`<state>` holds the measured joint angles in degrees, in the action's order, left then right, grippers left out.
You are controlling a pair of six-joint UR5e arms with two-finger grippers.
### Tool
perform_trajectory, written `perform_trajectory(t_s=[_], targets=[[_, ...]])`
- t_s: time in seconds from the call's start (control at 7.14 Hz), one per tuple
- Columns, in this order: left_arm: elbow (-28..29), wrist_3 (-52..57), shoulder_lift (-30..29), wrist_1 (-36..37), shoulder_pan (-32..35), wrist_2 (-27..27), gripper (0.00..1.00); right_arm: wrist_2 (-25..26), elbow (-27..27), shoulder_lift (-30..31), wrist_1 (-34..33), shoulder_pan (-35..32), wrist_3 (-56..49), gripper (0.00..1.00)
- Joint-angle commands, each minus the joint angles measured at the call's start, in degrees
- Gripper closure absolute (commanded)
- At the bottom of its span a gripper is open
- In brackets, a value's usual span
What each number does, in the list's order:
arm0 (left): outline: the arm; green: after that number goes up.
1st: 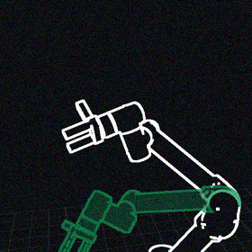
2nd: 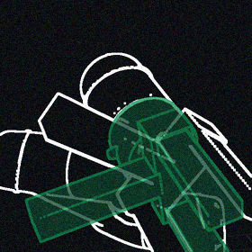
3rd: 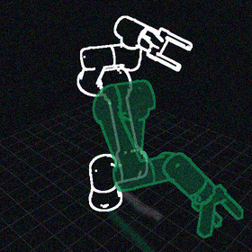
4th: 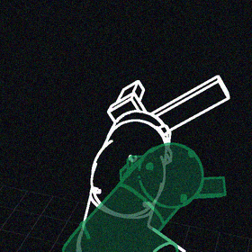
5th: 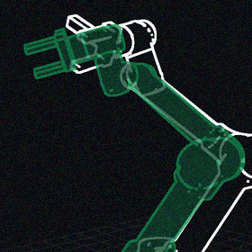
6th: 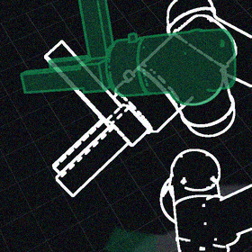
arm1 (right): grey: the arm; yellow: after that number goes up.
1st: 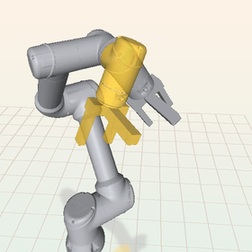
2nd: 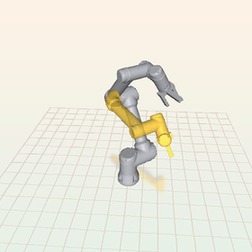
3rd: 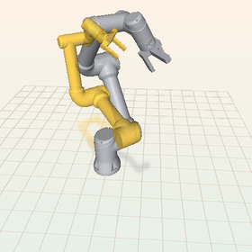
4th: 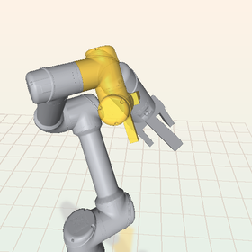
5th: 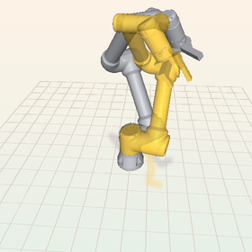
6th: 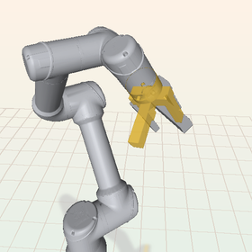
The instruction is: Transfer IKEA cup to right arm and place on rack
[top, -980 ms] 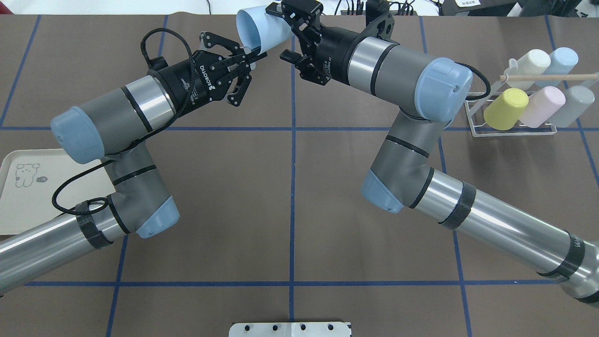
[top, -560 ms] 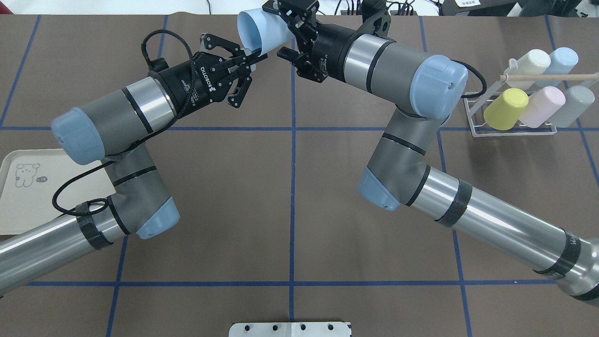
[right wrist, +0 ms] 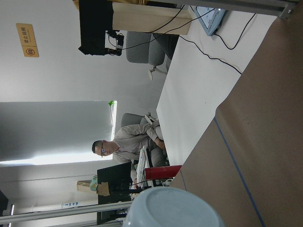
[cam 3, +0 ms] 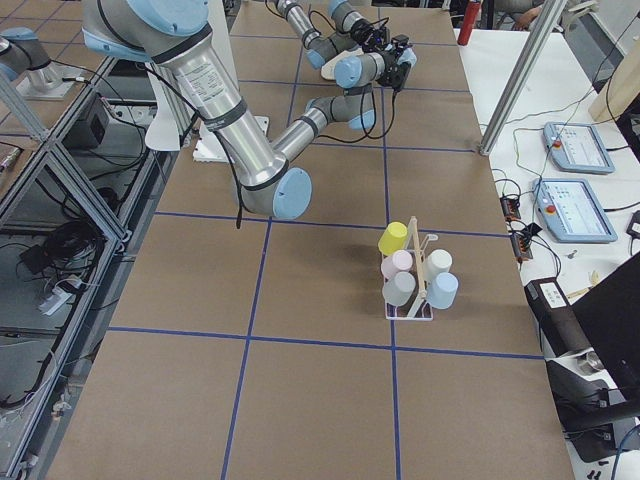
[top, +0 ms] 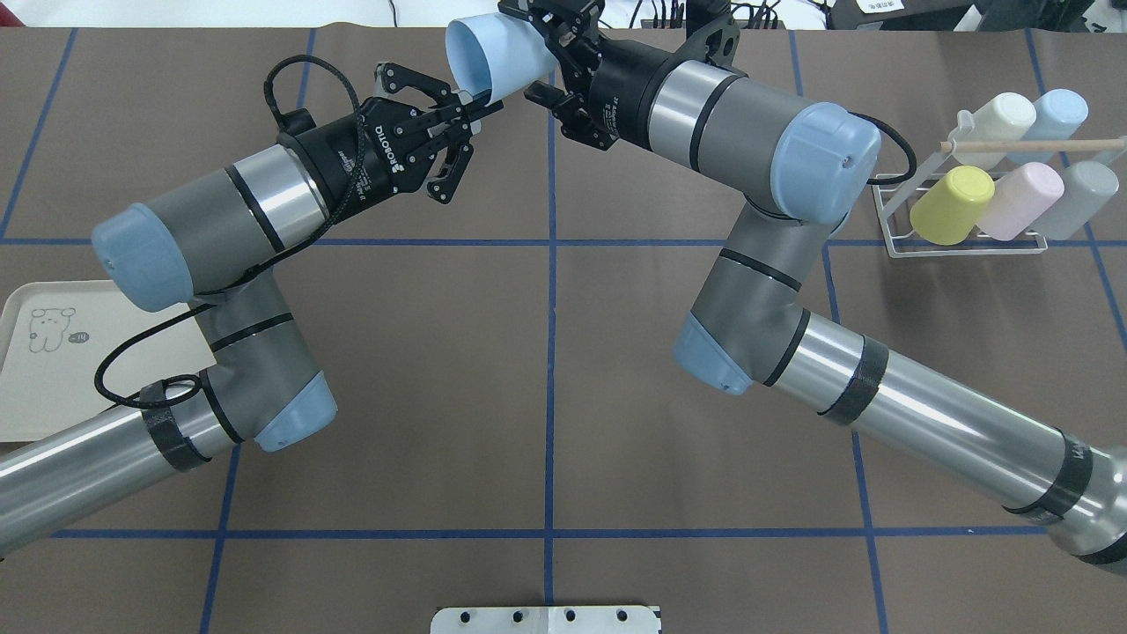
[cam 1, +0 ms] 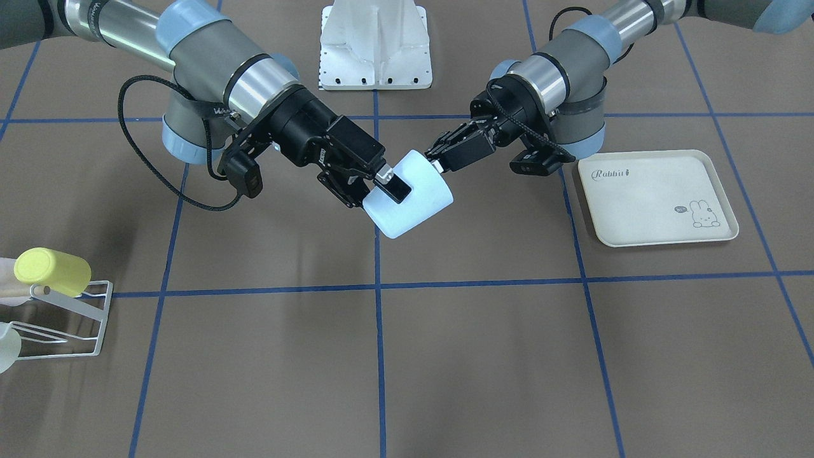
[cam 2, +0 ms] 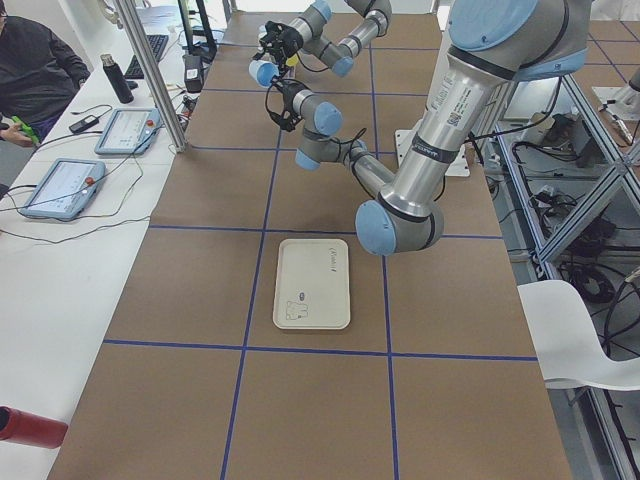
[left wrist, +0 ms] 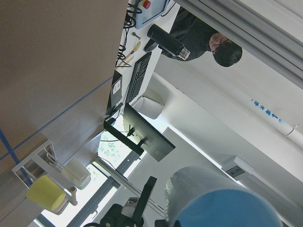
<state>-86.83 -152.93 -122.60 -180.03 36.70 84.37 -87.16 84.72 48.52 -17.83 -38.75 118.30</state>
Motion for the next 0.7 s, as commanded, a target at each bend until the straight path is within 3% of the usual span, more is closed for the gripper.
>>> perform_trajectory(t_s=[0.0,0.14,0.28,0.42,0.56], targets=[[0.08,0.0,-0.18,0.12,-0.58,-0.09,1.0,0.23,-0.26,0.0,-0.01,0.08,0.0,0.02],[0.08,0.08,-0.27,0.12,-1.1,-0.09,1.0,0.24,-0.26,0.0,-0.01,0.08,0.0,0.03],[0.08,0.0,-0.27,0.12,-1.63,-0.17,1.0,0.24,-0.26,-0.09,-0.01,0.08,0.08,0.34],[0.08,0.17,-0.09,-0.05,-1.64,-0.09,0.64,0.32,-0.26,-0.09,-0.01,0.08,1.04,0.98],[0.08,0.87,0.08,0.12,-1.64,-0.17,0.01,1.54,-0.26,0.0,0.08,0.08,2.01,1.0]])
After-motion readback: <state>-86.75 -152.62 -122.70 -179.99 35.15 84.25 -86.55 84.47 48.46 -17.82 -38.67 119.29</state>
